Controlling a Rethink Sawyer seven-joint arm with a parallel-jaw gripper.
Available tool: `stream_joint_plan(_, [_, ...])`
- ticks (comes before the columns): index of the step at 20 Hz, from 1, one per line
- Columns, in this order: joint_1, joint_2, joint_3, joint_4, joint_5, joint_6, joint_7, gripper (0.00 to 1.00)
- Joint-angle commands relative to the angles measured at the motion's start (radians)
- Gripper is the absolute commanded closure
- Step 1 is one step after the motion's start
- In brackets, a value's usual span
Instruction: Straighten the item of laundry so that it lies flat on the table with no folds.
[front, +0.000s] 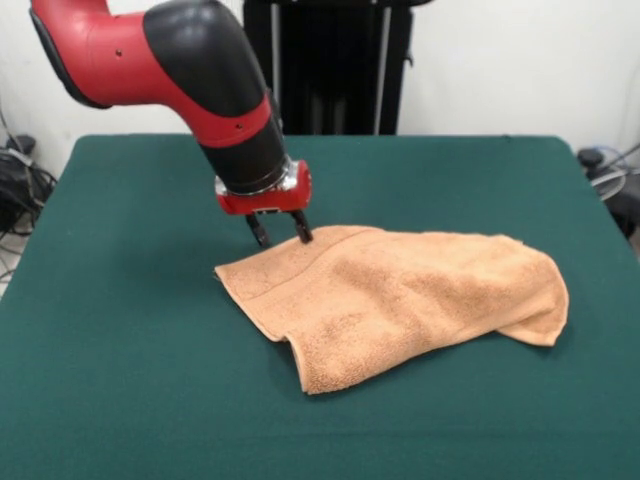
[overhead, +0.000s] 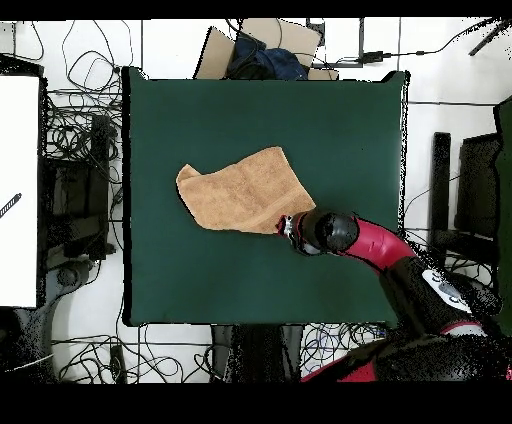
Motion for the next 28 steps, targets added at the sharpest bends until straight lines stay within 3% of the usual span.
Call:
stream_joint_plan(1, [0.005,0.045,0.053,-0.039,-0.024,0.014,-0.019,0.00])
stream_joint_plan(9, [0.023,0.068,0.043,-0.055,-0.024,-0.022,0.010,0.00])
stream_joint_plan(12, [0.118,0.032,-0.040,-0.067,-0.068,-0.060,0.084,0.00])
stream_joint_plan(16, [0.196,0.067,-0.091,-0.116,-0.077,-0.105,0.132,0.00])
stream_joint_plan(28, [0.173,0.096,-0.079,-0.077,-0.035,-0.173,0.108,0.00])
